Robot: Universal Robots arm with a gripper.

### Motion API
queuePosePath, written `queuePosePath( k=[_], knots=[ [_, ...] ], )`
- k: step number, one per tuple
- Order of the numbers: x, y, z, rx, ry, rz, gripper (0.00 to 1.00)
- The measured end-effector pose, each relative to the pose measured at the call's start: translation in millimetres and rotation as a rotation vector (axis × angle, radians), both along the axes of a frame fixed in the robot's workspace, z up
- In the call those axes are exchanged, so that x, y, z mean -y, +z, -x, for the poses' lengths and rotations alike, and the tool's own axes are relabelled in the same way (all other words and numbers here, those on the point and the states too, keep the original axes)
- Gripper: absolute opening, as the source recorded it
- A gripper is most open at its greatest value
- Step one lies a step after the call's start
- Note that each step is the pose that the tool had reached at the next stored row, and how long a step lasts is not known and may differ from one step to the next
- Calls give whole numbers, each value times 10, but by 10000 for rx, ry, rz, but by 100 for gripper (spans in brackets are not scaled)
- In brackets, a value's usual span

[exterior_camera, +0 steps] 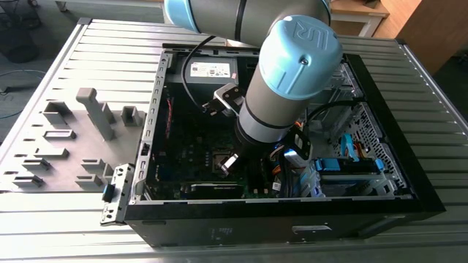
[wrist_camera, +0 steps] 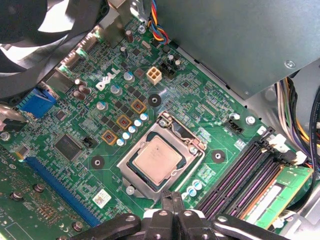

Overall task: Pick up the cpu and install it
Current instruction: 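Install the first cpu locking lever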

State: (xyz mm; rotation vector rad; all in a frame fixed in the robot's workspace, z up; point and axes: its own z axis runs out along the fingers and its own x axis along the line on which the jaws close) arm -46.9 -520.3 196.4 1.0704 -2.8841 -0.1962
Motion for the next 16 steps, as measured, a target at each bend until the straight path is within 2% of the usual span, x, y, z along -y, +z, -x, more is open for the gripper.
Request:
queuePosePath(
  k=[8,16],
  knots=[
    [0,3,3,-1,1,-2,11],
    [-1,56,3,-1,-1,-4,11]
  ],
)
